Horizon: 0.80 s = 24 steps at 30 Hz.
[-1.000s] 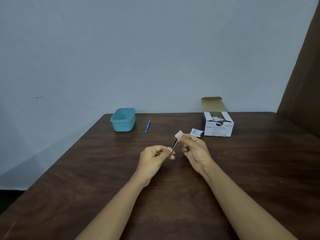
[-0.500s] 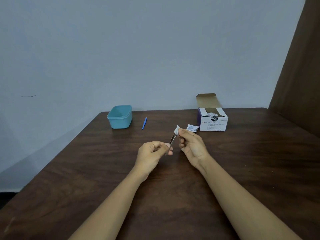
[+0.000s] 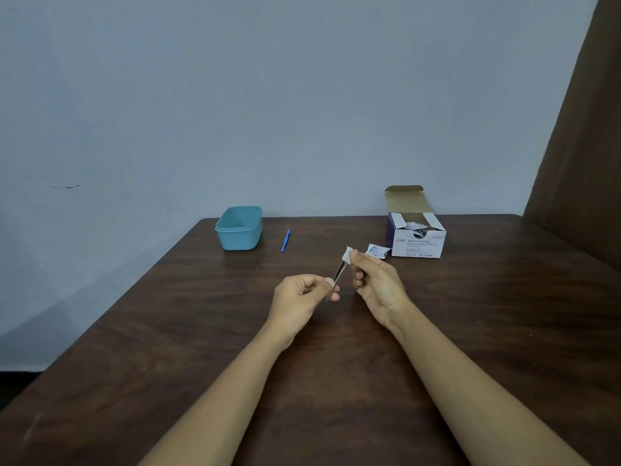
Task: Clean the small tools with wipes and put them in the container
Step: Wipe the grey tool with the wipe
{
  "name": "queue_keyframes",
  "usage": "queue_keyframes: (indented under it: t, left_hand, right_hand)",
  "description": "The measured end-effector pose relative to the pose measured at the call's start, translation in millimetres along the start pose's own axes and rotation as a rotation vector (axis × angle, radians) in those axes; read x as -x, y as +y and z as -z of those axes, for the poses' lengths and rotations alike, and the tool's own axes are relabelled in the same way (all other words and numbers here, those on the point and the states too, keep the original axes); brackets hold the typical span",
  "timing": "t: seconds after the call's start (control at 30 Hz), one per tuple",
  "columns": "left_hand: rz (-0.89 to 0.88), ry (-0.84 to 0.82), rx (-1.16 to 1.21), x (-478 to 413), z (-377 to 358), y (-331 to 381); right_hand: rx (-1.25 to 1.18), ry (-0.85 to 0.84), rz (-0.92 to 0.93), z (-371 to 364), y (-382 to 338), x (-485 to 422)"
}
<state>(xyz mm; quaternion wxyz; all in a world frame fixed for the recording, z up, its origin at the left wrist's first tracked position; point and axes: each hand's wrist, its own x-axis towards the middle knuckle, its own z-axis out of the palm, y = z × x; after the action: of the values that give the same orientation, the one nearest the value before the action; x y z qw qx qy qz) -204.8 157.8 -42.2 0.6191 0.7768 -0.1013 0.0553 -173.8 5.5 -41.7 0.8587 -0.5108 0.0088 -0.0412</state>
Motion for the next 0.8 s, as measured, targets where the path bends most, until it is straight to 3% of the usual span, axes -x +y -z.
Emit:
queue_keyframes:
  t: [0.37,0.8]
  left_hand:
    - [0.000,-0.014,-0.007,-1.0,-0.1,-1.2]
    - [-0.012,-0.015,-0.020,-4.2,-0.3,-1.8]
  right_hand:
    - [0.010,-0.033,0.011,0.0,-1.8,1.0]
    - [0.015,0.071,0.001,-4.6,-1.5,-0.7]
